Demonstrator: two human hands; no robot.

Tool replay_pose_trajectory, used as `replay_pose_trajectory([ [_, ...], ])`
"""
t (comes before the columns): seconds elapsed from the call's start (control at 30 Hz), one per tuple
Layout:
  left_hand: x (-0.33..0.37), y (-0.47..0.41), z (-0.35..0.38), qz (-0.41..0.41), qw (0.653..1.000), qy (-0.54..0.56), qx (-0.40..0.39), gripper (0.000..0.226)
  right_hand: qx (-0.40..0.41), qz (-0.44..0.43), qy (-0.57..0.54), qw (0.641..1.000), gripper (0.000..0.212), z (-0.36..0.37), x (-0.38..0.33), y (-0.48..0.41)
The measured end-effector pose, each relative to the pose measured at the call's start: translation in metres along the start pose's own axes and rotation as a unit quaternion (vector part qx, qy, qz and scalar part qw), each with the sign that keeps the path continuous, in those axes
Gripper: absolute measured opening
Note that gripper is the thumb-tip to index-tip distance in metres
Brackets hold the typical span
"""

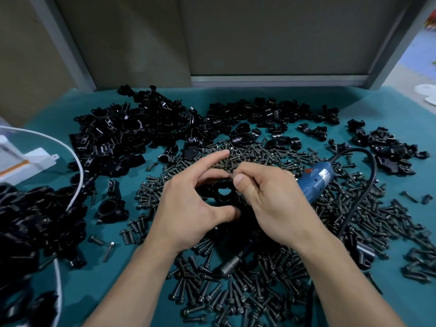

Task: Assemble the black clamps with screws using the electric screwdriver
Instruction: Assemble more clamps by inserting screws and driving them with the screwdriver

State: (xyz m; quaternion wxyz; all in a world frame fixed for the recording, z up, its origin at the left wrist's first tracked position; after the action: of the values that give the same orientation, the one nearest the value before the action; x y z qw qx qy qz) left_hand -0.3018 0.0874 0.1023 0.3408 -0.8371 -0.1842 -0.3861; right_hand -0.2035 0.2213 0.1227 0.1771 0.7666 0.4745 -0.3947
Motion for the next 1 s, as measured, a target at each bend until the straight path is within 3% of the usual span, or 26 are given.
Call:
replay_pose_trajectory([
  [0.1,-0.001,0.0,0.003,0.006,1.0,-0.023,-0.002,0.077,-0.004,0.019,-0.008,1.0,0.029,-0.006,0.005,-0.001],
  [0.2,-0.008,-0.002,0.002,-0.007,1.0,0.022,0.02,0.047,-0.013,0.028,-0.002,1.0,0.022,-0.008,0.008,-0.001],
  [0.3,-0.014,-0.004,-0.002,-0.018,0.996,0.065,0.053,0.031,-0.016,0.028,-0.012,0.999,0.019,-0.009,0.008,-0.001],
  [0.6,-0.01,-0.004,-0.01,0.031,0.996,0.054,0.058,0.038,-0.036,0.024,0.016,0.999,0.02,-0.008,0.004,0.001],
  [0.87,-0.009,-0.003,-0.013,0.021,0.993,0.074,0.086,0.037,-0.011,0.001,0.027,1.0,0.017,-0.008,-0.003,0.003],
  [1.0,0.0,-0.002,-0.011,0.031,0.989,0.071,0.125,0.063,-0.016,0.039,0.045,0.998,0.015,0.001,0.001,0.002],
])
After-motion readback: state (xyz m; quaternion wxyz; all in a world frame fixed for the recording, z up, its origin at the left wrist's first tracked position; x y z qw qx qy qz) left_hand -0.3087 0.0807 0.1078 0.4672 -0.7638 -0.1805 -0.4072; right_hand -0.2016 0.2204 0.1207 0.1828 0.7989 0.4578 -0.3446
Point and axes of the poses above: each hand's wrist, its own y-axis away from the middle knuckle, its own z-axis out of the palm, x = y × z, the point moved 5 cm from there along -y, towards the middle knuckle, and after that the axes turned 11 degrees about z, right-handed, at the moved point
